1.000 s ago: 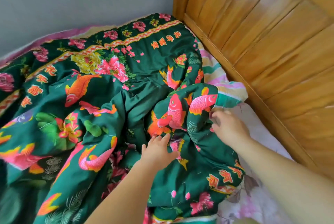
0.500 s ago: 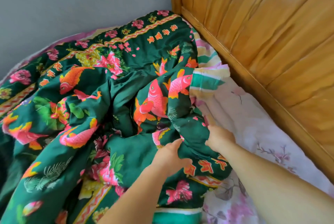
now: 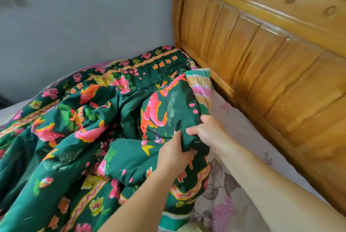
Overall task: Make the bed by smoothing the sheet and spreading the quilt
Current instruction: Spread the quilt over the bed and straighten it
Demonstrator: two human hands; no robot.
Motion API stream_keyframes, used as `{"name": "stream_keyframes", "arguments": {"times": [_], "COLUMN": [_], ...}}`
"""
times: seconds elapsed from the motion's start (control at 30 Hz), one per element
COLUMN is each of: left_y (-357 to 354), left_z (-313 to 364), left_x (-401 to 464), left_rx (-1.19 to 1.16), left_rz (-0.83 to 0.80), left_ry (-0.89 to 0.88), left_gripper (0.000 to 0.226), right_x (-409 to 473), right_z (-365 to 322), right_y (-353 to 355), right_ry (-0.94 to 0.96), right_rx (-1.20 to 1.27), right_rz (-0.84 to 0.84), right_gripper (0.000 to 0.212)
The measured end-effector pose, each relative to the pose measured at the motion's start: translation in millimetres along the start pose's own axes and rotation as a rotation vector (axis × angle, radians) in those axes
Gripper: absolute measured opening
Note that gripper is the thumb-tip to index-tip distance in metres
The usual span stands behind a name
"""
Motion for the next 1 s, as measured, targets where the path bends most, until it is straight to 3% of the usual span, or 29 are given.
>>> {"name": "stream_keyframes", "arguments": {"times": [0.13, 0.23, 0.37, 0.47, 0.6, 0.7, 0.8, 1.0], "left_y": [28, 48, 49, 23, -11, -21, -13, 8], "left_z": [25, 65, 137, 176, 174, 134, 78, -18], "left_x": [-43, -68, -90, -100, -100, -85, -62, -40], "left_rx": [0.054, -0.01, -0.145, -0.17, -0.161, -0.102, -0.02, 0.147], "left_rz": [0.081, 0.123, 0.092, -0.011, -0.179, -0.236, -0.205, -0.159], "left_ry": [-0.116, -0.222, -0.384, -0.466, -0.442, -0.359, -0.206, 0.032], "left_gripper": [0.035, 0.018, 0.025, 0.023, 0.055, 0.058, 0.053, 0.044], "right_x": [-43, -70, -109, -129, -123, -112, -99, -72], "right_z": [-15, -35, -56, -47, -1, 46, 77, 78], "right_y": [20, 55, 132, 184, 208, 206, 188, 91], "right_ry": [0.085, 0.17, 0.234, 0.213, 0.057, -0.128, -0.222, -0.038], "right_rx": [-0.009, 0.002, -0.075, -0.239, -0.55, -0.771, -0.977, -0.971], "right_rz": [0.136, 0.281, 0.585, 0.717, 0.771, 0.765, 0.639, 0.18], "right_gripper": [0.049, 0.033, 0.044, 0.033, 0.012, 0.021, 0.032, 0.033]}}
Point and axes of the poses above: each hand's wrist, its own x-axis towards the middle knuckle, its own y-axis out of the back of the hand, z = x × y, the point moved 4 cm from there along x, towards the middle knuckle, and after that the axes turned 1 degree about -x, right-handed, at the moved point
